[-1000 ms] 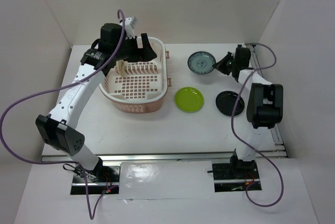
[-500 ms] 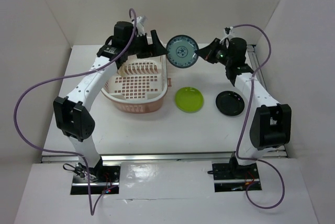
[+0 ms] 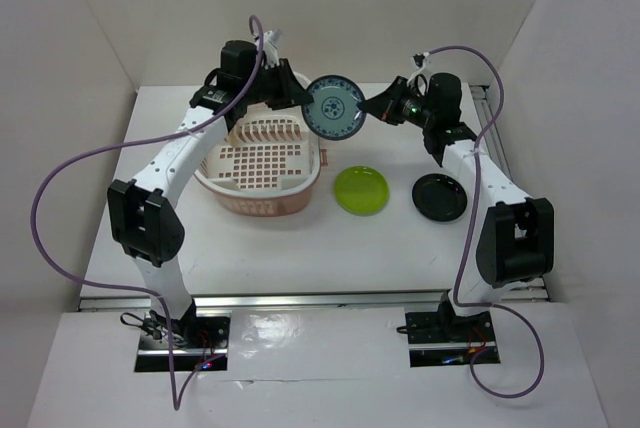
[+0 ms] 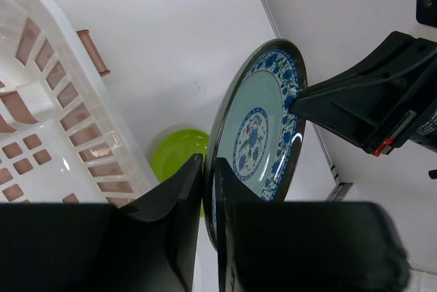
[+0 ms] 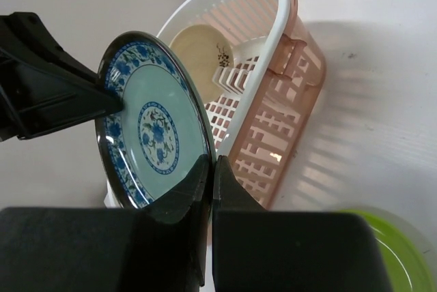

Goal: Load the plates into the dish rack

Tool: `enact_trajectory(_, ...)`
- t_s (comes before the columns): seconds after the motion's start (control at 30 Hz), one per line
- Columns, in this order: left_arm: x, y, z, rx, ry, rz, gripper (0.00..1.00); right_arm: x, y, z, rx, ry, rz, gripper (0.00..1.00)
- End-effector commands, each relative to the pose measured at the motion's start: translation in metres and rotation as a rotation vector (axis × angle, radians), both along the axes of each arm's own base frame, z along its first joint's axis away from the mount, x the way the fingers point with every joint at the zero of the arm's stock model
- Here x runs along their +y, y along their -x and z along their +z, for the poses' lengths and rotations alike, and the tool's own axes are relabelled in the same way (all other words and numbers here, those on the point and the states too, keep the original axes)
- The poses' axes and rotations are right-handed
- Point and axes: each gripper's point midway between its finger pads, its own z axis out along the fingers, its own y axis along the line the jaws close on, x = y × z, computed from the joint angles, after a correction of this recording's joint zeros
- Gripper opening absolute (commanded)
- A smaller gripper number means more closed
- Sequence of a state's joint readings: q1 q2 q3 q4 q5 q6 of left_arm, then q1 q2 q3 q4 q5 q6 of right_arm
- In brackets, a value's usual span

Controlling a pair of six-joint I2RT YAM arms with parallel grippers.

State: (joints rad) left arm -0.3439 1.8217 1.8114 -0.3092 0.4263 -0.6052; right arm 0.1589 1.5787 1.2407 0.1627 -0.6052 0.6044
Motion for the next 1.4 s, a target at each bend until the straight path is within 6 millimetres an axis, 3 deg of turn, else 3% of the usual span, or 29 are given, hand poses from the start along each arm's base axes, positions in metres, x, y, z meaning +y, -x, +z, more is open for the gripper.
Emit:
enact_trajectory(0.0,-0.007,-0.003,0.021,-0.067,0.028,-0.028,0.23,0.011,0.012,0.04,-0.12,-0.03,0.047,0.0)
enact_trajectory(0.1,-0.007,-0.003,0.021,-0.066,0.028,-0.028,0.22,0.015,0.015,0.046,-0.125,-0.055,0.069,0.0)
enact_trajectory(0.13,-0.007,-0.003,0.021,-0.066,0.028,-0.028,0.18,0.021,0.019,0.052,-0.143,-0.06,0.096,0.0)
enact_trajectory(0.2,-0.007,-0.003,0.021,-0.066,0.028,-0.028,0.0,0.024,0.02,0.05,-0.132,-0.071,0.116,0.0)
enact_trajectory(0.23,-0.007,-0.003,0.021,-0.066,0.028,-0.028,0.0,0.027,0.022,0.055,-0.142,-0.073,0.125,0.0)
enact_trajectory(0.27,-0.007,-0.003,0.023,-0.073,0.022,-0.031,0.0,0.027,0.022,0.055,-0.143,-0.073,0.125,0.15)
enact_trajectory(0.3,-0.007,-0.003,0.029,-0.087,0.027,-0.031,0.0,0.027,0.022,0.055,-0.143,-0.073,0.125,0.42)
enact_trajectory(0.33,-0.006,-0.003,0.03,-0.09,0.017,-0.034,0.0,0.031,0.024,0.055,-0.142,-0.074,0.134,0.77)
enact_trajectory(0.37,-0.004,-0.002,0.029,-0.076,0.006,-0.02,0.0,0.031,0.024,0.053,-0.129,-0.072,0.134,0.99)
enact_trajectory(0.47,0.009,-0.005,0.043,-0.128,-0.048,0.031,0.0,0.025,0.018,0.046,-0.109,-0.022,0.087,1.0)
enact_trajectory(0.5,0.014,-0.004,0.038,-0.111,-0.077,0.048,0.0,0.019,0.012,0.039,-0.095,0.0,0.041,1.0)
enact_trajectory(0.57,0.031,-0.006,0.049,-0.153,-0.14,0.123,0.0,0.013,0.013,0.04,-0.097,0.04,0.006,1.0)
enact_trajectory(0.6,0.046,-0.009,0.045,-0.154,-0.2,0.186,0.0,0.007,0.011,0.043,-0.104,0.053,-0.029,1.0)
enact_trajectory(0.77,0.095,-0.006,0.055,-0.188,-0.368,0.398,0.0,-0.019,0.005,0.029,-0.057,0.091,-0.097,1.0)
enact_trajectory(1.07,0.183,0.001,0.056,-0.166,-0.652,0.775,0.0,-0.02,0.005,0.007,-0.011,0.088,-0.087,1.0)
enact_trajectory(1.2,0.197,0.001,0.049,-0.152,-0.757,0.866,0.0,-0.008,-0.001,0.004,0.001,0.083,-0.067,1.0)
enact_trajectory(1.37,0.192,-0.003,0.048,-0.204,-0.948,0.945,0.0,0.002,-0.004,-0.003,0.015,0.084,-0.039,1.0)
